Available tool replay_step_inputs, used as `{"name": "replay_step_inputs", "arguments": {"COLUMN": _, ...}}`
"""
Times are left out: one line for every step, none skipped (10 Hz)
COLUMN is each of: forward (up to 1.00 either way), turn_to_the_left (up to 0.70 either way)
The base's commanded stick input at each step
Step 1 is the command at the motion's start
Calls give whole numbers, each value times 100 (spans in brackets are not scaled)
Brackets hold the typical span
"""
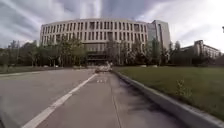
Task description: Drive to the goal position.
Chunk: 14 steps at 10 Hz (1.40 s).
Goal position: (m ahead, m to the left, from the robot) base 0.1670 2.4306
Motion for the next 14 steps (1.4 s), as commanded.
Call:
{"name": "replay_step_inputs", "arguments": {"forward": 70, "turn_to_the_left": 18}}
{"name": "replay_step_inputs", "arguments": {"forward": 70, "turn_to_the_left": 35}}
{"name": "replay_step_inputs", "arguments": {"forward": 70, "turn_to_the_left": 32}}
{"name": "replay_step_inputs", "arguments": {"forward": 70, "turn_to_the_left": 0}}
{"name": "replay_step_inputs", "arguments": {"forward": 70, "turn_to_the_left": 0}}
{"name": "replay_step_inputs", "arguments": {"forward": 70, "turn_to_the_left": 0}}
{"name": "replay_step_inputs", "arguments": {"forward": 70, "turn_to_the_left": 0}}
{"name": "replay_step_inputs", "arguments": {"forward": 70, "turn_to_the_left": 0}}
{"name": "replay_step_inputs", "arguments": {"forward": 70, "turn_to_the_left": 0}}
{"name": "replay_step_inputs", "arguments": {"forward": 70, "turn_to_the_left": 0}}
{"name": "replay_step_inputs", "arguments": {"forward": 70, "turn_to_the_left": 0}}
{"name": "replay_step_inputs", "arguments": {"forward": 70, "turn_to_the_left": 0}}
{"name": "replay_step_inputs", "arguments": {"forward": 70, "turn_to_the_left": 0}}
{"name": "replay_step_inputs", "arguments": {"forward": 70, "turn_to_the_left": 0}}
